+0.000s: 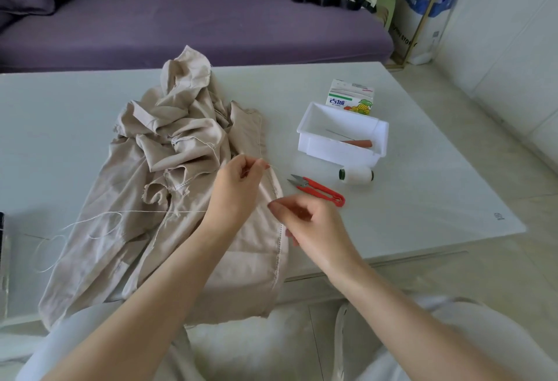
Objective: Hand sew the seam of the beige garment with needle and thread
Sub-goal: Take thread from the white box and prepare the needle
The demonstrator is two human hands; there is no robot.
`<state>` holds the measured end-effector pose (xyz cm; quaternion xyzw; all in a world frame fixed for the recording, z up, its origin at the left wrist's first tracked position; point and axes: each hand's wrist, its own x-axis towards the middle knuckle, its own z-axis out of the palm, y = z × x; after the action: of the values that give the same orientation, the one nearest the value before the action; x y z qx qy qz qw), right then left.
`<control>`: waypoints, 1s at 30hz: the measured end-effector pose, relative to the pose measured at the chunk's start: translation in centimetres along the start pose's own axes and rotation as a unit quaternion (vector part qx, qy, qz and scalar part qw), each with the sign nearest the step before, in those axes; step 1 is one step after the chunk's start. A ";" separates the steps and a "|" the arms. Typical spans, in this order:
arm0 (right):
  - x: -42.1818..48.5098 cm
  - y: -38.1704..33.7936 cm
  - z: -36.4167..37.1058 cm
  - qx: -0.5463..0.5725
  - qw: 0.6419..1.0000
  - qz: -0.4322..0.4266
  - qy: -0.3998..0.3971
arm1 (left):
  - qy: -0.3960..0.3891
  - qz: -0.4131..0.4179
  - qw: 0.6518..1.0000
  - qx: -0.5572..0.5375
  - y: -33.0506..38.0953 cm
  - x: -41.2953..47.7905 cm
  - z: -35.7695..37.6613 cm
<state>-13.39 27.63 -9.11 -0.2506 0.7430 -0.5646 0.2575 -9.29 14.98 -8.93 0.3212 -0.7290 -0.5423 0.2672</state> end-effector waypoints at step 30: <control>1.6 -2.7 -0.3 0.254 0.966 0.045 -0.005 | -0.139 0.055 0.987 0.061 -0.2 -1.2 -1.7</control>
<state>-14.55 26.13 -6.60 -0.1461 0.5843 -0.7212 0.3421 -7.22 14.86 -8.69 0.2179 -0.8070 -0.5210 0.1726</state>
